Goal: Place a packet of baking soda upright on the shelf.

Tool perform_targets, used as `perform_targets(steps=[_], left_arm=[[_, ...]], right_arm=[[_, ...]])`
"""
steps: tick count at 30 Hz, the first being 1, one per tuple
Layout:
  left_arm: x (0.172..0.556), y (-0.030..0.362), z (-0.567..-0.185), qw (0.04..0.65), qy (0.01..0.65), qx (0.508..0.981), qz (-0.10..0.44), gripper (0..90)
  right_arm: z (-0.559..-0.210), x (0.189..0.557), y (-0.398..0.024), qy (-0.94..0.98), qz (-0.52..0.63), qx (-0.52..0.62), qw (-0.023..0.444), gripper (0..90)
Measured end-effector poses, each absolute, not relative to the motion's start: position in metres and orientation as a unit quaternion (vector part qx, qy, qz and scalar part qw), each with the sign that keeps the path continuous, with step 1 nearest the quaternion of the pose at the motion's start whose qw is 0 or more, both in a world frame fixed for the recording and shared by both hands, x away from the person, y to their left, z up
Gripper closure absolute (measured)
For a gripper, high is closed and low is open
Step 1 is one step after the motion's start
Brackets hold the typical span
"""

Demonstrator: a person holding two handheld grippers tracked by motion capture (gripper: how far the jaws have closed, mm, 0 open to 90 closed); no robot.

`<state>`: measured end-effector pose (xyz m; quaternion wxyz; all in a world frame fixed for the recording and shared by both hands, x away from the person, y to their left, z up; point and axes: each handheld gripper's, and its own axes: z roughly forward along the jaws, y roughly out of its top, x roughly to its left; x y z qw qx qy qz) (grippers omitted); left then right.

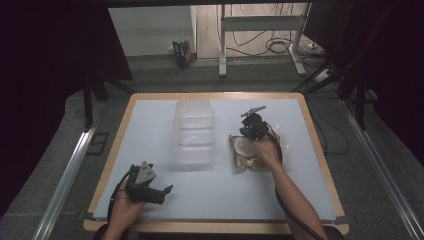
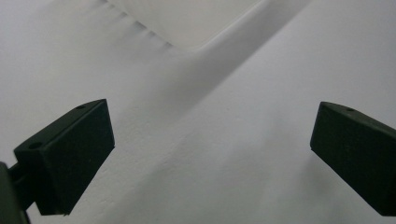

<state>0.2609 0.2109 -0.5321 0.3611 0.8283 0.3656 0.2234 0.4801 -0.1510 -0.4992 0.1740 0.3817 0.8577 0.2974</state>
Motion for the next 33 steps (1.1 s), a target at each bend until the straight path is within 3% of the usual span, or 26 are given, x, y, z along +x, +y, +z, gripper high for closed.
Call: perform_targets(steps=[16,33], left_arm=[[0.261,0.211,-0.532,0.36,0.364,0.829,0.225,0.0],[0.261,0.21,-0.532,0.359,0.362,0.83,0.226,0.0]], right_arm=[[-0.51,0.477,-0.148,0.866,0.275,0.388,0.153,88.9],[-0.51,0.43,-0.142,0.889,0.27,0.344,0.138,88.9]])
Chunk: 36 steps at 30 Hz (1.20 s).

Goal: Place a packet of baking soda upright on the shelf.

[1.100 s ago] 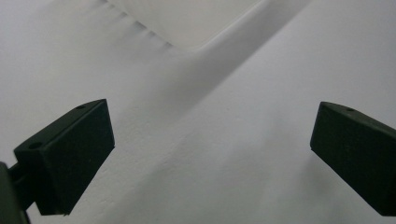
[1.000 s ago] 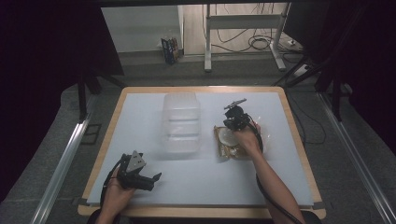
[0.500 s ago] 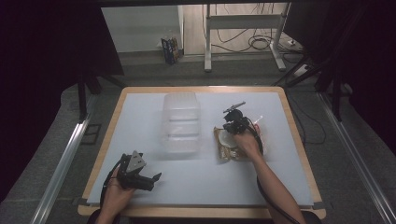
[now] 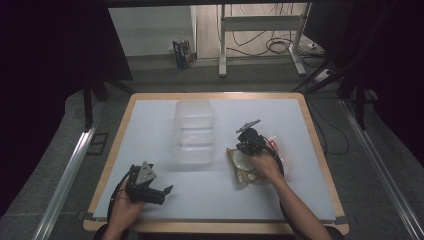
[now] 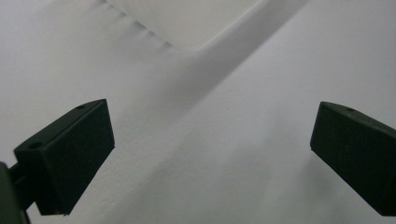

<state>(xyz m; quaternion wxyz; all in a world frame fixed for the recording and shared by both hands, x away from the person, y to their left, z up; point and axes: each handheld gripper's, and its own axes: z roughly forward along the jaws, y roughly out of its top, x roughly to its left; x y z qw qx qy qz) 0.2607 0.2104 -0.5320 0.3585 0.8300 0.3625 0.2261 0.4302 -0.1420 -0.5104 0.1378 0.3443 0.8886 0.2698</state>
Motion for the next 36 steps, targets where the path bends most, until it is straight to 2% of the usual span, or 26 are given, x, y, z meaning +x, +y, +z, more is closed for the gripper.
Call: perform_targets(steps=[15,18,23,34,36], left_arm=[[0.26,0.21,-0.531,0.359,0.358,0.832,0.226,0.0],[0.26,0.209,-0.532,0.358,0.357,0.833,0.227,0.0],[0.26,0.21,-0.532,0.36,0.358,0.831,0.225,0.0],[0.259,0.211,-0.531,0.361,0.357,0.831,0.226,0.0],[0.259,0.211,-0.531,0.361,0.356,0.832,0.226,0.0]], right_arm=[[-0.511,0.378,-0.137,0.901,0.269,0.318,0.122,88.9],[-0.511,0.378,-0.137,0.901,0.27,0.319,0.118,88.1],[-0.506,0.381,-0.145,0.894,0.288,0.324,0.117,76.8],[-0.49,0.37,-0.161,0.884,0.302,0.313,0.169,36.6],[-0.487,0.367,-0.166,0.883,0.305,0.309,0.177,31.5]])
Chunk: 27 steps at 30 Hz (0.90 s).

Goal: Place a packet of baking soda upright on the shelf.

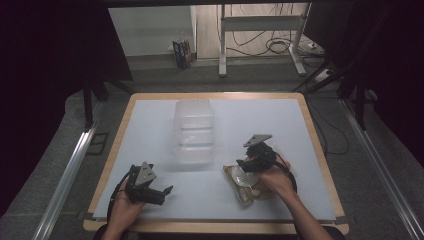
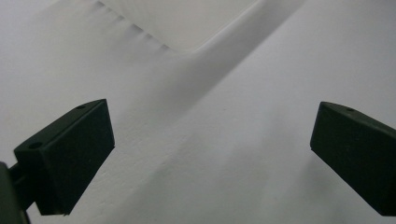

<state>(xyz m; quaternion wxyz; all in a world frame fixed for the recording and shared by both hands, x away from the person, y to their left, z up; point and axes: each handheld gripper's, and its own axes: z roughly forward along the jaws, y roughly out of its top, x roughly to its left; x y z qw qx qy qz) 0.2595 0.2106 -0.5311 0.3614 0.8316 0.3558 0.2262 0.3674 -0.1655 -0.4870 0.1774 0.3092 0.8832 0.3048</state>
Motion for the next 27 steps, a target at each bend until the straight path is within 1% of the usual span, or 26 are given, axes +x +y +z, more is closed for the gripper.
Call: perform_targets(steps=[3,6,10,16,27], left_arm=[[0.26,0.211,-0.531,0.361,0.355,0.832,0.226,0.0],[0.26,0.211,-0.531,0.36,0.355,0.833,0.226,0.0],[0.26,0.211,-0.531,0.362,0.357,0.831,0.226,0.0],[0.26,0.21,-0.531,0.36,0.355,0.832,0.227,0.0],[0.259,0.21,-0.531,0.358,0.354,0.833,0.227,0.0]], right_arm=[[-0.484,0.366,-0.172,0.879,0.313,0.311,0.179,20.3],[-0.48,0.364,-0.178,0.878,0.313,0.312,0.182,11.8],[-0.475,0.363,-0.188,0.87,0.331,0.317,0.184,5.7],[-0.472,0.358,-0.2,0.872,0.322,0.323,0.179,1.0],[-0.465,0.345,-0.228,0.859,0.331,0.329,0.211,0.0]])
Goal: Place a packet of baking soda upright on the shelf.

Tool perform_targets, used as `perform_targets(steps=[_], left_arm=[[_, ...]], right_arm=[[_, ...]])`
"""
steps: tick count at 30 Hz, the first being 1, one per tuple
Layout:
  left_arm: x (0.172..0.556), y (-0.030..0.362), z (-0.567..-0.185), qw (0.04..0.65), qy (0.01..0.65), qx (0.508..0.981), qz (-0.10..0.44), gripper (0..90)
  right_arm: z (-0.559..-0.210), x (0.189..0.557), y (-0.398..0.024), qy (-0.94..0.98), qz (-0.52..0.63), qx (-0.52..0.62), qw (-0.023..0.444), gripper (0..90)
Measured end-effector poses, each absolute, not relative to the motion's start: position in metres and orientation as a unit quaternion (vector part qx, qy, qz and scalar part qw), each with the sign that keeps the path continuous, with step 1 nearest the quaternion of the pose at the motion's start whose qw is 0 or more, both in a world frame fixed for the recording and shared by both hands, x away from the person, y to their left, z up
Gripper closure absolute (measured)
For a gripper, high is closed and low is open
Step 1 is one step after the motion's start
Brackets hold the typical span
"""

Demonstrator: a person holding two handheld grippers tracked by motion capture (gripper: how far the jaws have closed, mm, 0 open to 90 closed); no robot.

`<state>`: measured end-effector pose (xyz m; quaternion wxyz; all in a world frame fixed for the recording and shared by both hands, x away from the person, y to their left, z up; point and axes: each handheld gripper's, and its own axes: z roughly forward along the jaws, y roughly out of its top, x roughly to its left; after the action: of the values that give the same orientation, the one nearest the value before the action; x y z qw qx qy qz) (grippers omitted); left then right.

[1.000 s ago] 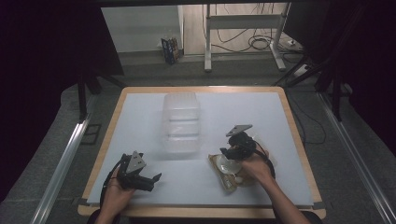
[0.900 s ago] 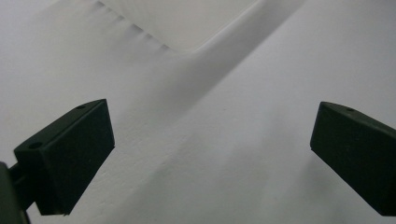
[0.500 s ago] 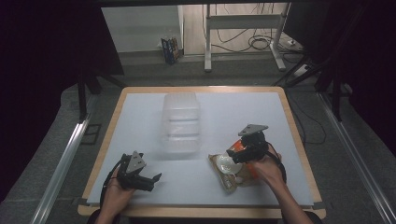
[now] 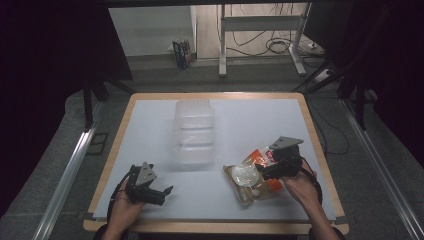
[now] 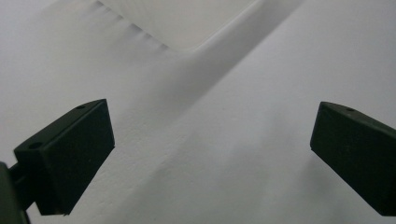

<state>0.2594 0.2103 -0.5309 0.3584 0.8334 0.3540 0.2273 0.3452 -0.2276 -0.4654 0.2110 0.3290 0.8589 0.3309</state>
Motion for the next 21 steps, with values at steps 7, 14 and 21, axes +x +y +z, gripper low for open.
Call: perform_targets(steps=[7,14,21], left_arm=[[0.259,0.21,-0.531,0.358,0.354,0.834,0.227,0.0],[0.259,0.21,-0.531,0.357,0.354,0.834,0.228,0.0],[0.259,0.209,-0.531,0.357,0.354,0.834,0.228,0.0]], right_arm=[[-0.466,0.338,-0.248,0.848,0.324,0.366,0.204,0.0],[-0.467,0.333,-0.268,0.827,0.328,0.405,0.21,0.4],[-0.468,0.332,-0.29,0.817,0.322,0.428,0.211,0.0]])
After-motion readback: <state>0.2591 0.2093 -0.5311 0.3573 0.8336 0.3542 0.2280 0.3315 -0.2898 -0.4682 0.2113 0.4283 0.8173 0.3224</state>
